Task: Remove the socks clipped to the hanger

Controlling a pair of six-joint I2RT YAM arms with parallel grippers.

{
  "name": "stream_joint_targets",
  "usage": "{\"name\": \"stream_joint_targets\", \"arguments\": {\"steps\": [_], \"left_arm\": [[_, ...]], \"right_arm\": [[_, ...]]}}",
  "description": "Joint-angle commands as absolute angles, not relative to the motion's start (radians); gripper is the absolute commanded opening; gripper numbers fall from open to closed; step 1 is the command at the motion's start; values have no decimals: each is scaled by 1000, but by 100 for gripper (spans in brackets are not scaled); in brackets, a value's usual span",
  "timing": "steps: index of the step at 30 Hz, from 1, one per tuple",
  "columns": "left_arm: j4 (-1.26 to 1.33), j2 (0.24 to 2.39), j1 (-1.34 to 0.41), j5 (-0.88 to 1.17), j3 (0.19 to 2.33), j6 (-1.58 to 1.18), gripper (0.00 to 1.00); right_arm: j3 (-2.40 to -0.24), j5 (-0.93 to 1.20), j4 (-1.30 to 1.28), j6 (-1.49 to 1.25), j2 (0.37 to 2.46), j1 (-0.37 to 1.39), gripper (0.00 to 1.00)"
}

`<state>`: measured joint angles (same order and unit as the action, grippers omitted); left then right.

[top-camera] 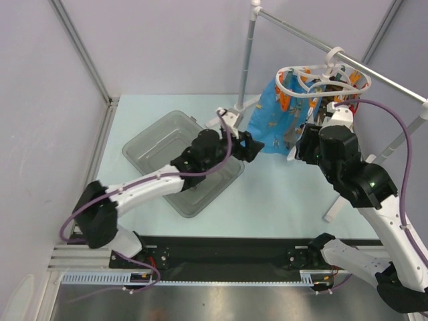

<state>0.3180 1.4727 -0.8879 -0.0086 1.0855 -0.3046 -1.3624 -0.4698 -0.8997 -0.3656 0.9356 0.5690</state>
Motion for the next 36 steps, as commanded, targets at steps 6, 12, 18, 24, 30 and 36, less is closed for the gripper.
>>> {"name": "stream_joint_targets", "arguments": {"steps": [6,12,18,24,30,36], "left_arm": [[485,1808,-957,-26,1463,-222,69],[486,1901,-957,-9,1563,-229,61],[494,1917,-960,14,1580,-233,40],[468,1921,-979,35,1611,-199,0],[436,1847,-1015,2,1588,-150,0],[407,1809,-1049,-72,1566,-107,0]], "right_arm": [[-1469,-479,-930,-314,917,531,56],[-1479,-492,-917,-318,881,531,55],[-1503,-469,-879,-325,914,528,55],[-1557,-466,-822,-304,1008,520,55],[-1666,-469,-813,-334,1124,496,54],[-1700,-503,-782,-322,1203,474,54]]}}
